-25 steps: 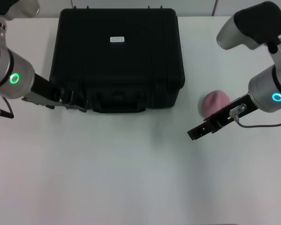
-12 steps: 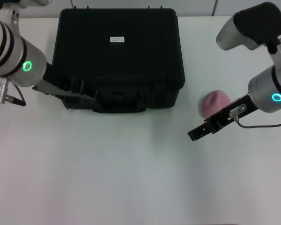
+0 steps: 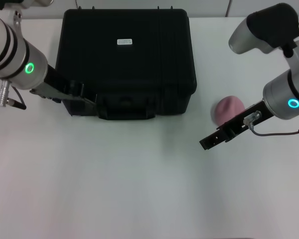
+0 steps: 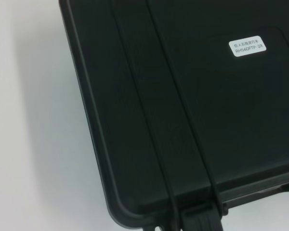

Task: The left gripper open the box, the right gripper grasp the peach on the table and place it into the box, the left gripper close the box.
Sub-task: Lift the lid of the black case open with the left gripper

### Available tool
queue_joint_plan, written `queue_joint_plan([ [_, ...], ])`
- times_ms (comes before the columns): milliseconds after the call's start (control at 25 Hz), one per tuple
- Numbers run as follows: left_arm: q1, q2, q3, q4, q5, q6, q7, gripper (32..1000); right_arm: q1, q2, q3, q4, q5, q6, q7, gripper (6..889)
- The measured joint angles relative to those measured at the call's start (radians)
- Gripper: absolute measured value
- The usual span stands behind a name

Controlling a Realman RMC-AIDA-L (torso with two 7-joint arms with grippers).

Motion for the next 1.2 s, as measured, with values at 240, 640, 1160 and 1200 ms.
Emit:
queue_joint_plan([
  [240,-0.001,0.0008,0.000,-0.001,0.001,0.005,0.001,822,0.001,0.000,0.000,0.001,0.000,-0.001,0.000,828],
  [640,-0.006,0.0003,0.000,-0.062,-0.003,0.047,0.006,819,0.003,0.000,0.000,0.004,0.001,-0.002,-0.004,828],
  [1160,-0.007,0.0003,0.007,-0.082,-0.007,0.071,0.008,815,0.011,0.000,0.000,0.014,0.006,-0.005,-0.009,827],
  [1200,-0.007,0.0003,0.008,-0.084,-0.007,0.072,0.008,815,0.011,0.000,0.000,0.014,0.006,-0.005,-0.009,827],
])
